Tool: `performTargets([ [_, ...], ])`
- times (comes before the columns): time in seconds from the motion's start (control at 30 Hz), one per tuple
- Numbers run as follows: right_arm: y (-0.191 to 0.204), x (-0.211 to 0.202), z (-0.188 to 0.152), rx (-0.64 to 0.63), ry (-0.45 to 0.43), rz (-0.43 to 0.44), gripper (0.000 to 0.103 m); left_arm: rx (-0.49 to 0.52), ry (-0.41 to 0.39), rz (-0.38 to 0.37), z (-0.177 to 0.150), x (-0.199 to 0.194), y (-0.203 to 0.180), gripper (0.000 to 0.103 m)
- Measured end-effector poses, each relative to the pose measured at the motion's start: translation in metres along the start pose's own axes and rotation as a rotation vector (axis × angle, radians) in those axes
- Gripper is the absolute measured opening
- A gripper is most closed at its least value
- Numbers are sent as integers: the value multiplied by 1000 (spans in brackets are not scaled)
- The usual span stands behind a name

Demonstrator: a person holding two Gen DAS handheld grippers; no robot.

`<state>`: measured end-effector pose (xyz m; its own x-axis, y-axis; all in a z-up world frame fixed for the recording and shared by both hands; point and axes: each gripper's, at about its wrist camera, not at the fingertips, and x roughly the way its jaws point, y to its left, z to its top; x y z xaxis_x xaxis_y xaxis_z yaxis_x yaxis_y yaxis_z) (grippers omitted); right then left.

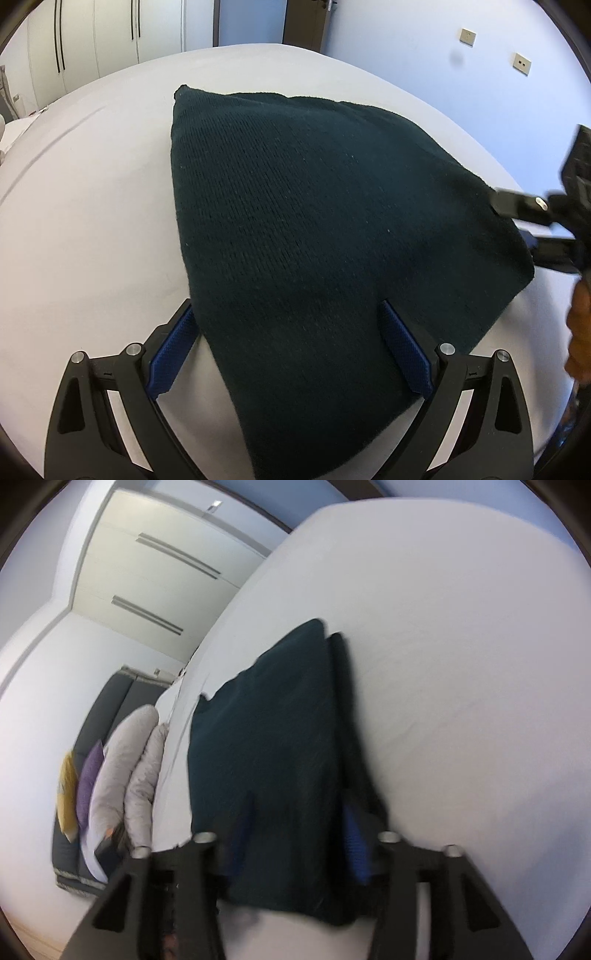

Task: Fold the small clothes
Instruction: 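Lower the folded sweater onto the bed and open both tools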

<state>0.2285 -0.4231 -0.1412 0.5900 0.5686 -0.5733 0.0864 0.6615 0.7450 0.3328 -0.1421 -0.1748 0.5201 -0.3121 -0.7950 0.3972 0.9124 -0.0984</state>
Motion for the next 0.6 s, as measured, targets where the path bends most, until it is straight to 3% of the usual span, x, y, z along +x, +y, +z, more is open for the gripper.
performTargets([
  [0.1, 17, 2, -17, -98, 29, -84, 47, 1, 3, 7, 0, 3, 3, 97],
  [0.17, 15, 2, -20, -121, 23, -150, 11, 9, 6, 14, 0, 4, 5, 97],
  [0.27, -8, -6, -17, -14, 5, -118, 10, 8, 13, 10, -1, 5, 10, 98],
  [0.43, -17, -6, -31, -50, -30, -164, 7, 0, 10, 14, -1, 12, 20, 98],
  [0.6, -45, -3, -32, 27, -45, -59, 5, -9, 8, 6, -1, 17, 35, 101],
])
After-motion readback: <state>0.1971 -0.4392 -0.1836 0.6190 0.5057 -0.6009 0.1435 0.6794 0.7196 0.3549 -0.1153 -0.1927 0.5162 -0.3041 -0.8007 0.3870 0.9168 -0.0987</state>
